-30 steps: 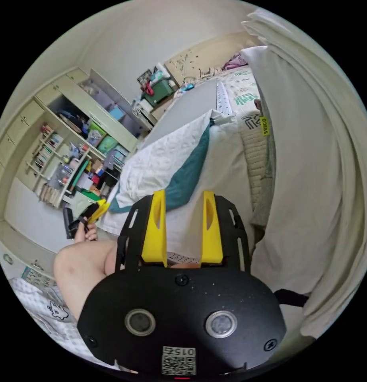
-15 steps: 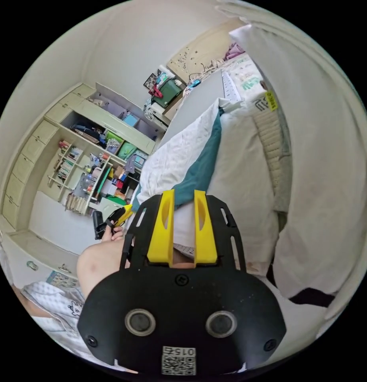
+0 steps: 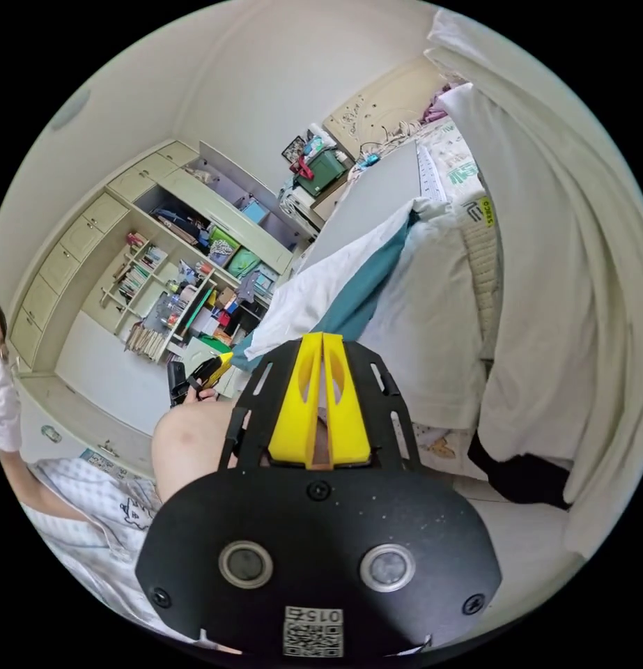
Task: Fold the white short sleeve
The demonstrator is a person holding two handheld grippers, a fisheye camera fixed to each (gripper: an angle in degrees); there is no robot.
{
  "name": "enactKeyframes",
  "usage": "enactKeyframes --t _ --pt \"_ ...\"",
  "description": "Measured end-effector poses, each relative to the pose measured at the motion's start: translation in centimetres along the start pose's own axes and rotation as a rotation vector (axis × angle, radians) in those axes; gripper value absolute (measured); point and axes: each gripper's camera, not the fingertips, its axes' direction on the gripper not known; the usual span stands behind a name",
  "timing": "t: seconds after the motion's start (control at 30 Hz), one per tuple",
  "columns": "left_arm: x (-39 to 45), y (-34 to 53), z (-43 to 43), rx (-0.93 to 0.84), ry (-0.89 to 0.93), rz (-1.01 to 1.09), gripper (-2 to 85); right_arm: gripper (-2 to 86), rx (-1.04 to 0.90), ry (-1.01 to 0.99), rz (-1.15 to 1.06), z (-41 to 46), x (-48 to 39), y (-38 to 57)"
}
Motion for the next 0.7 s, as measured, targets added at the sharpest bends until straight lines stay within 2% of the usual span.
enactKeyframes --t 0.13,0.23,0.4,0.5,0.7 --pt "0.5 1.6 0.6 -0.092 -0.144 0.057 -0.2 0.1 -0.101 0.133 -0.05 1.7 -0.3 1.9" --pt "-0.9 1.8 1.9 -0.159 -0.144 0.019 1.2 2.2 -0.14 0.185 -0.056 2.9 0.2 2.2" --pt "-0.5 -0.9 -1.5 -0.077 -0.219 0.054 5.1 6.5 0.011 0.285 -0.135 -0.2 -1.0 -1.2" --pt "-0.6 -5.5 -2.6 -0.009 -0.235 0.05 6.9 9.7 0.0 0.318 -0.147 0.8 -0.8 -6.3" --pt "-3.5 -14.8 2.5 0.003 -0.221 -0.047 11.2 13.4 -0.052 0.265 -0.028 7.6 1.9 -15.9"
